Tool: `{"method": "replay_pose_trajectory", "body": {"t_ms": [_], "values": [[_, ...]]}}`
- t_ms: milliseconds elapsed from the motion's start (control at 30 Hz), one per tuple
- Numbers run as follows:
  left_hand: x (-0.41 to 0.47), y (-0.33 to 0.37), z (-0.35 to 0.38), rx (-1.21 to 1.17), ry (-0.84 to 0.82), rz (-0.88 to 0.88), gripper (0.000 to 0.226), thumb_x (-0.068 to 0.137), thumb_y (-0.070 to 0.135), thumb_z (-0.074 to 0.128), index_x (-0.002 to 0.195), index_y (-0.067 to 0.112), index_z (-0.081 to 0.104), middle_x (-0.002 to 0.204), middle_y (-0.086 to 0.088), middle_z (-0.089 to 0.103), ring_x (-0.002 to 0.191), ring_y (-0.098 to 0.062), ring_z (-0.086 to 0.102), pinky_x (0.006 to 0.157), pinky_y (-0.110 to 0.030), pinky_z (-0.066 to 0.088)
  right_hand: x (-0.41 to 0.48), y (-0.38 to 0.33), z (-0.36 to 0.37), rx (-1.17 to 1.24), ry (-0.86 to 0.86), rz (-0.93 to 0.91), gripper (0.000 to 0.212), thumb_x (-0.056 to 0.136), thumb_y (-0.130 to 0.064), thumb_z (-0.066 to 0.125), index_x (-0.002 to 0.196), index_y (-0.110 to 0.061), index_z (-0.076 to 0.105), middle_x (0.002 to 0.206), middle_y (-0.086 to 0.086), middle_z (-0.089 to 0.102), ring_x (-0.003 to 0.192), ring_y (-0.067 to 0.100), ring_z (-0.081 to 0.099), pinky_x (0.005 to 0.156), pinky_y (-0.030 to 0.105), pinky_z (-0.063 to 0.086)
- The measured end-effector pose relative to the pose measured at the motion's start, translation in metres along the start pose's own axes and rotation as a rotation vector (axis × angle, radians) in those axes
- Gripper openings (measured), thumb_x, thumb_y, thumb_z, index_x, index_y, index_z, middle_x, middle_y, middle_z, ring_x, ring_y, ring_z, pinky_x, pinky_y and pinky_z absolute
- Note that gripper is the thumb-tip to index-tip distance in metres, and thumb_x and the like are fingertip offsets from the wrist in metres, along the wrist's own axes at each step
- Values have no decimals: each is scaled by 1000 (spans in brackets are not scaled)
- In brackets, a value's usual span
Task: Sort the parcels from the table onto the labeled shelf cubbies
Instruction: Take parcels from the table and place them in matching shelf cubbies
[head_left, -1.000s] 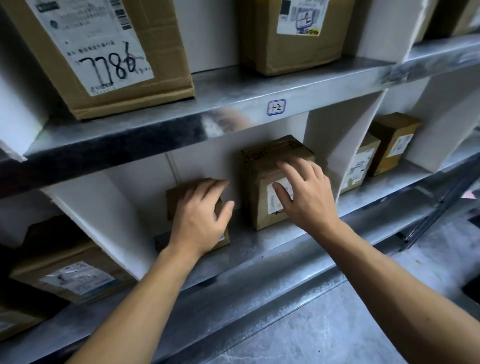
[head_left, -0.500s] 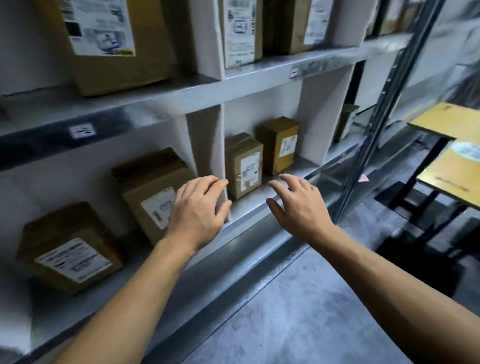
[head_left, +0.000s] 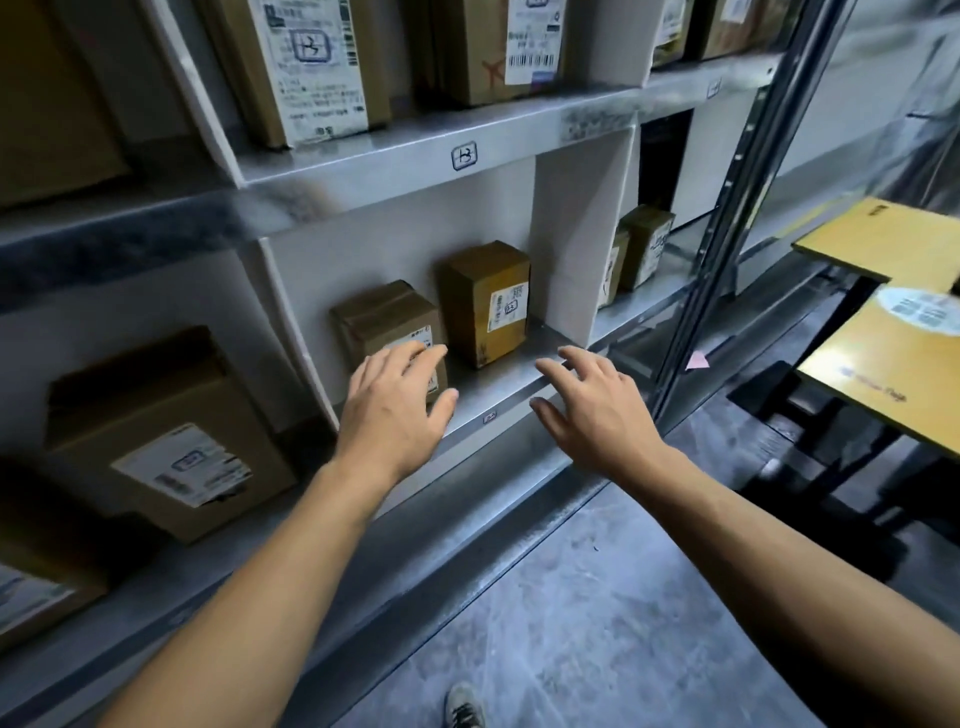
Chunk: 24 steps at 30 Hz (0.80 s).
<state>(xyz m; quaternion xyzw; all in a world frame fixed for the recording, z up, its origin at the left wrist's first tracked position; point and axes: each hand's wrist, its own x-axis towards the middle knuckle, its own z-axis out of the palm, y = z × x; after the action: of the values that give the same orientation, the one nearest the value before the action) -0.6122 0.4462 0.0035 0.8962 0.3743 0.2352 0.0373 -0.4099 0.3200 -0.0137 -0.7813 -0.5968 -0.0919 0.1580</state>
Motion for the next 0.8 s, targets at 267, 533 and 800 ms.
{"method": "replay_pose_trajectory", "body": {"t_ms": [267,533,800], "values": [[73,-21,30,-18,30,-189,54,89,42,59,139,29,47,141,-3,46,119,-34,47,97,-47,43,94,30,31,68,-25,-68,53,96,-44,59,142,-22,49,145,10,48,133,34,45,97,53,50],[107,-39,45,228,38,-238,63,85,50,59,143,30,44,146,1,43,132,-29,37,111,-46,23,182,37,52,31,1,-107,47,92,-49,58,132,-24,56,140,14,49,126,42,46,96,57,46],[114,-36,72,272,-17,-458,58,84,61,51,137,38,45,144,10,41,132,-24,35,109,-47,20,233,49,84,94,-90,-211,54,89,-60,54,138,-38,47,156,6,31,144,34,25,105,65,32]]}}
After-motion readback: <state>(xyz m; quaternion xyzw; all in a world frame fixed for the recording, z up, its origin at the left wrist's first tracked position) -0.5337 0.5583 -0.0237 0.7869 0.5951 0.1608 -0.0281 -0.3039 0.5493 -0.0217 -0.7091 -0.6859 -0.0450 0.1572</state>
